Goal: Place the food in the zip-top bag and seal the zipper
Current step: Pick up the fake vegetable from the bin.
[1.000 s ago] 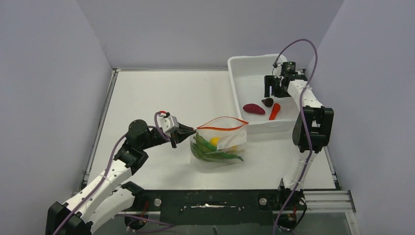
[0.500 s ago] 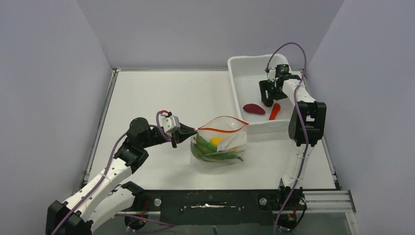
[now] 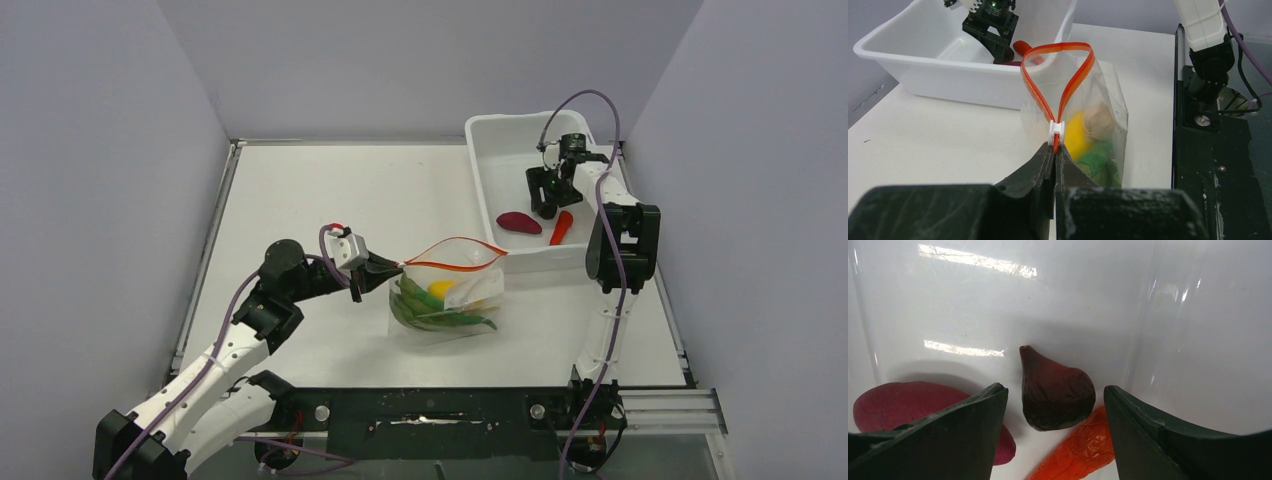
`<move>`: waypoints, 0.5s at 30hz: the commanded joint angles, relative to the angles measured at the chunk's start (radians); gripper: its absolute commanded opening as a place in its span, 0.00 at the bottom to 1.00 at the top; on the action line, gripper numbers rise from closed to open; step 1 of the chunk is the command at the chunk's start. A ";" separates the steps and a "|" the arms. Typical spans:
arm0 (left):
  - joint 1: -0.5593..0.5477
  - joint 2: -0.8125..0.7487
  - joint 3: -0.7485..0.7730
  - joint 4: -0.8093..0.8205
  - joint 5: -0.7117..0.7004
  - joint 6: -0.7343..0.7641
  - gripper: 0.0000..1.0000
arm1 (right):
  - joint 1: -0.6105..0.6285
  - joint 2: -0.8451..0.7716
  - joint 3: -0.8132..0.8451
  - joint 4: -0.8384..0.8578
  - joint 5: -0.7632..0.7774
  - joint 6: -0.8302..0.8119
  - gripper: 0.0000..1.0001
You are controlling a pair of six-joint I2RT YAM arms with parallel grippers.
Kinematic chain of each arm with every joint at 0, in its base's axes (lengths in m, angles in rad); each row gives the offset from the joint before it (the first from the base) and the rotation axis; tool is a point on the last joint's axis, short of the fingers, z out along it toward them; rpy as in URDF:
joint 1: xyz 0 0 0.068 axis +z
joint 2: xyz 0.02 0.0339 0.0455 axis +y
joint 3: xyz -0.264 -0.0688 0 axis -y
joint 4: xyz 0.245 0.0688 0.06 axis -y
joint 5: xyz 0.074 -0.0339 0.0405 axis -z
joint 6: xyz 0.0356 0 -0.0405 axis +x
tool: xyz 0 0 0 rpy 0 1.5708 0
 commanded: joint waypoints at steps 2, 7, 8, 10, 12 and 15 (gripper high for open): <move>-0.004 -0.018 0.062 0.021 -0.027 -0.021 0.00 | 0.005 0.019 0.070 0.013 0.018 -0.016 0.63; -0.003 -0.020 0.101 -0.031 -0.048 0.000 0.00 | -0.007 0.041 0.080 0.021 -0.022 -0.015 0.52; -0.003 -0.020 0.104 -0.036 -0.050 0.002 0.00 | -0.007 0.038 0.082 0.020 -0.021 -0.015 0.50; -0.003 -0.020 0.107 -0.034 -0.056 0.003 0.00 | -0.006 0.030 0.090 0.013 -0.026 -0.012 0.47; -0.003 -0.018 0.110 -0.028 -0.061 0.002 0.00 | 0.002 0.015 0.107 0.000 -0.031 -0.001 0.45; -0.004 -0.010 0.125 -0.041 -0.066 0.015 0.00 | 0.023 -0.034 0.099 -0.004 -0.028 0.015 0.43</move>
